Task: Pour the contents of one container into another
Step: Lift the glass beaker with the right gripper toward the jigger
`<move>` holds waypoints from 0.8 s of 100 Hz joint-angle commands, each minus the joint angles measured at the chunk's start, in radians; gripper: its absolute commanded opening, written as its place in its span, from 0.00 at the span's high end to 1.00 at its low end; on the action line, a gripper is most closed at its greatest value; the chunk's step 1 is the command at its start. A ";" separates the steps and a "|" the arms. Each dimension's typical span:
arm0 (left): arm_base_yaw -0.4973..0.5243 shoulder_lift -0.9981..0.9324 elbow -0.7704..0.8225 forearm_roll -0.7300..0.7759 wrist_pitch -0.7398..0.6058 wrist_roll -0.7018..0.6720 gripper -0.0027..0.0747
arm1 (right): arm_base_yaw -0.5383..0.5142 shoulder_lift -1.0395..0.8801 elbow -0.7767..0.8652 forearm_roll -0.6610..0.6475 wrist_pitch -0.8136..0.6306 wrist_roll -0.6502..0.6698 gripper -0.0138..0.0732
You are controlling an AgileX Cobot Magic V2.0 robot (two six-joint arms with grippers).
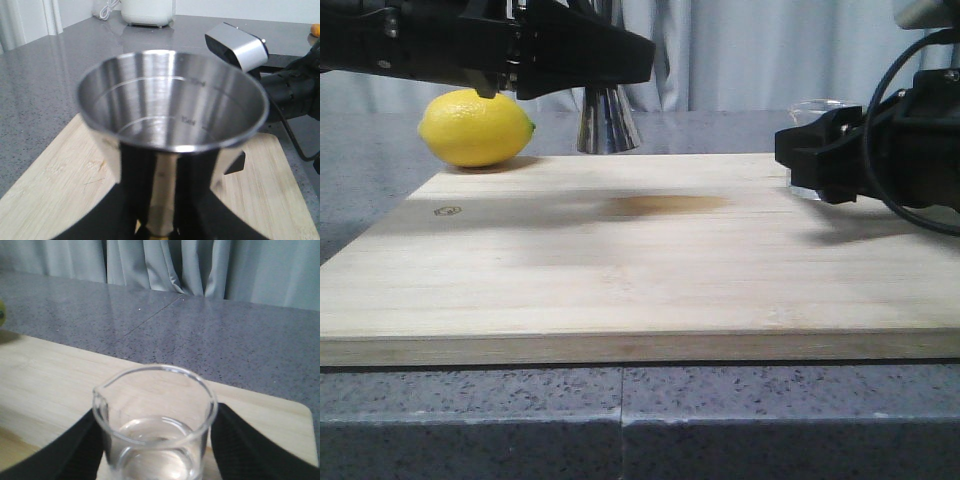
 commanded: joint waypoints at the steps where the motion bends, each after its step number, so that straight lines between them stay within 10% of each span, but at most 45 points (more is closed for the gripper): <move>1: -0.011 -0.048 -0.029 -0.076 0.095 -0.010 0.89 | 0.002 -0.028 -0.023 0.002 -0.071 -0.008 0.36; 80: -0.011 -0.048 -0.029 -0.076 0.095 -0.010 0.89 | 0.002 -0.028 -0.023 0.002 -0.067 -0.008 0.55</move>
